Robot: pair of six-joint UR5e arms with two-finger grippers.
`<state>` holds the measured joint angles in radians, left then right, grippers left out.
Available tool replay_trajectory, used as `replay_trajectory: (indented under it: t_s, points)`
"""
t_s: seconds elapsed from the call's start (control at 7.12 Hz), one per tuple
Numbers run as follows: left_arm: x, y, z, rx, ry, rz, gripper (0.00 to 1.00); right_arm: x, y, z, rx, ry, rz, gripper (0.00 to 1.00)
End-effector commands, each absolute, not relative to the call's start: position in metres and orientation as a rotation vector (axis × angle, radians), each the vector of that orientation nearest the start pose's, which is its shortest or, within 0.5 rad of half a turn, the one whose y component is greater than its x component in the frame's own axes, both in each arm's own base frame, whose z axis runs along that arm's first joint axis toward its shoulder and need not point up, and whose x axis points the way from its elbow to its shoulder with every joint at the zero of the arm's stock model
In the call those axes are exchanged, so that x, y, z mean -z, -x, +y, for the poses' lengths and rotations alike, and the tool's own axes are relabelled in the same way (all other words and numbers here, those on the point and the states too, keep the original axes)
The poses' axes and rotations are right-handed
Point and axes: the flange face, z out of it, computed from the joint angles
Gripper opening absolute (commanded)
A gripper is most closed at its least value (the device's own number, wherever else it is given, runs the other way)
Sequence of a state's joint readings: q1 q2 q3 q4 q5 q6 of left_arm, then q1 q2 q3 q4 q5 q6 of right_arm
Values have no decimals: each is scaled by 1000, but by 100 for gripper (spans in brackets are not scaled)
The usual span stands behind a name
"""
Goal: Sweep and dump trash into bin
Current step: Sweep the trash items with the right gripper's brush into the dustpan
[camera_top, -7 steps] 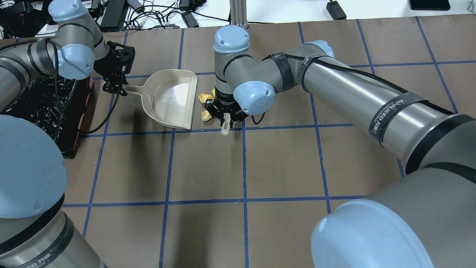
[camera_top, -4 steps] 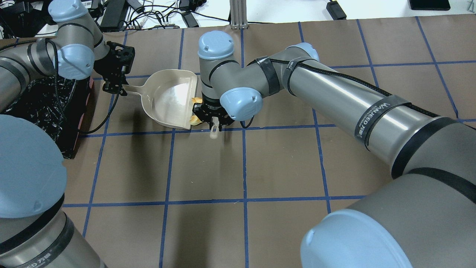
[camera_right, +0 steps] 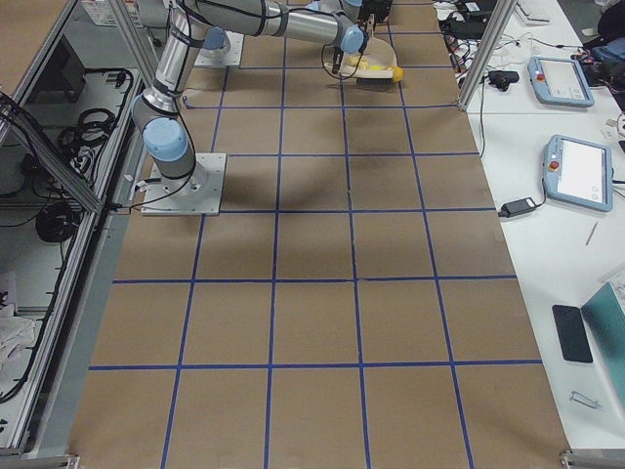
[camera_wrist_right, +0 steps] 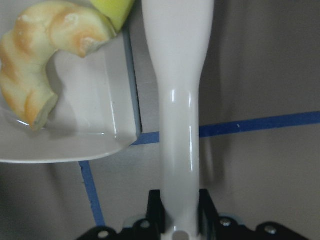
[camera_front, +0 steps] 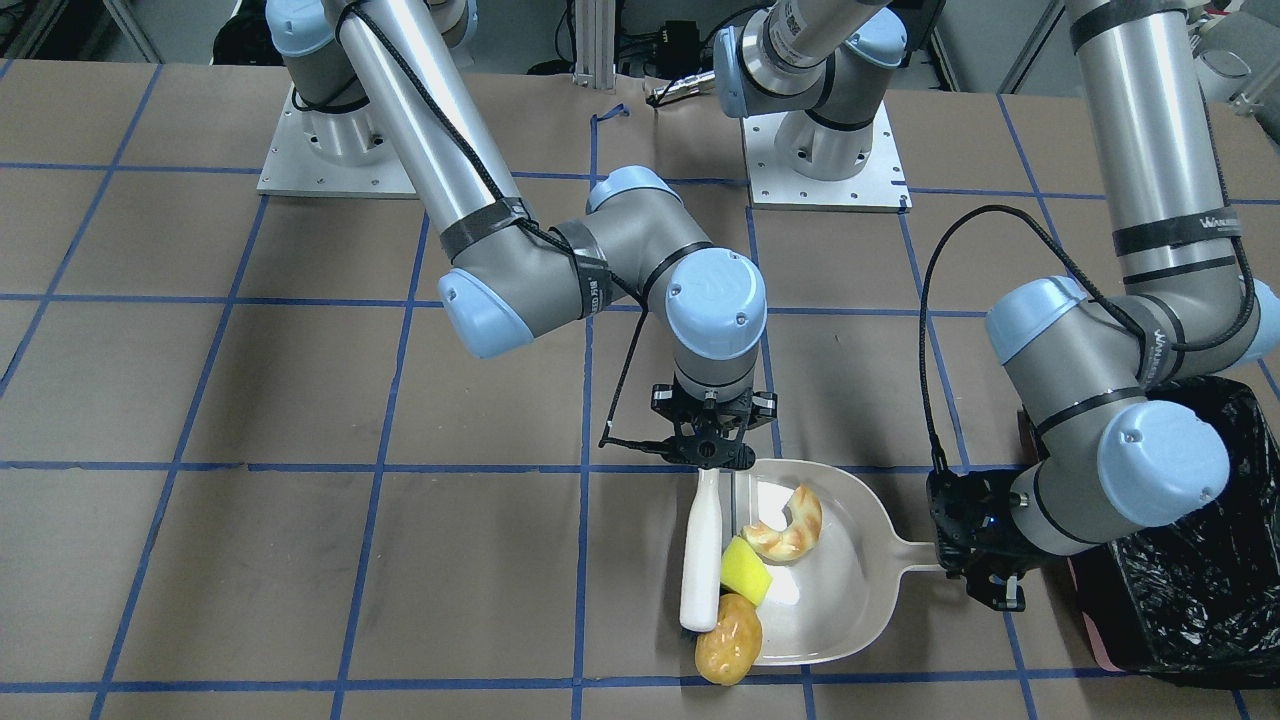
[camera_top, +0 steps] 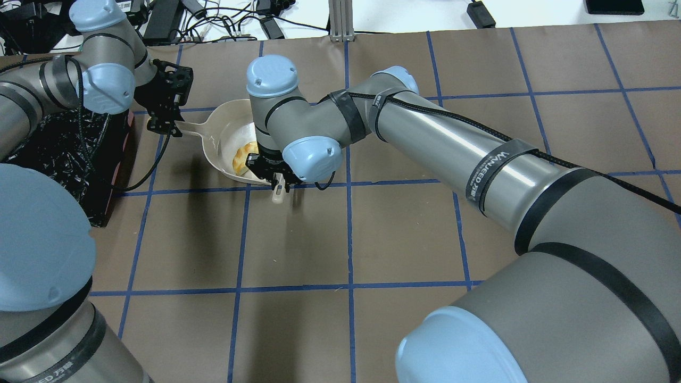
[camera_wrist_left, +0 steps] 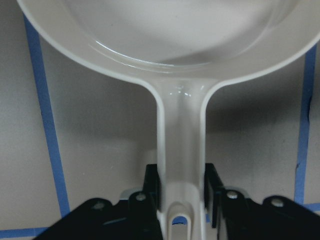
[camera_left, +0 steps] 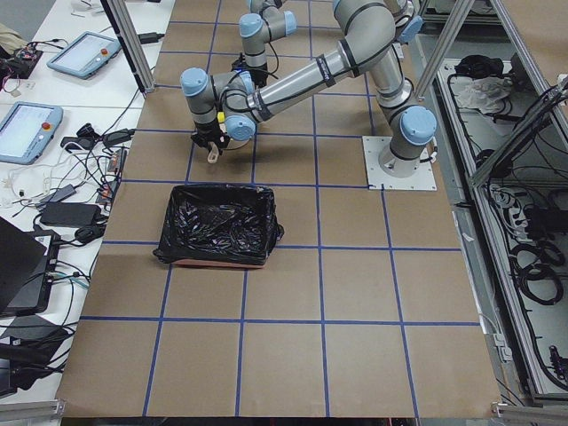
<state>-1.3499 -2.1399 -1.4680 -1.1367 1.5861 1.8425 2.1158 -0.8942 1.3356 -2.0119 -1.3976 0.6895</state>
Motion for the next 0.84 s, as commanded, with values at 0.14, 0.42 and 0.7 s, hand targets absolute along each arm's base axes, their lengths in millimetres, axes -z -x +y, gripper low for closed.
replay_trajectory:
  t_s: [0.14, 0.42, 0.7]
  points:
    - [-242, -20, -688, 45, 2265, -2150, 0, -239, -538, -523, -125, -178, 2968, 0]
    - [-242, -19, -688, 43, 2266, -2147, 0, -235, -565, -505, -108, -197, 2935, 0]
    - [-244, -19, -688, 37, 2273, -2144, 0, -242, -590, -482, -140, -253, 2871, 0]
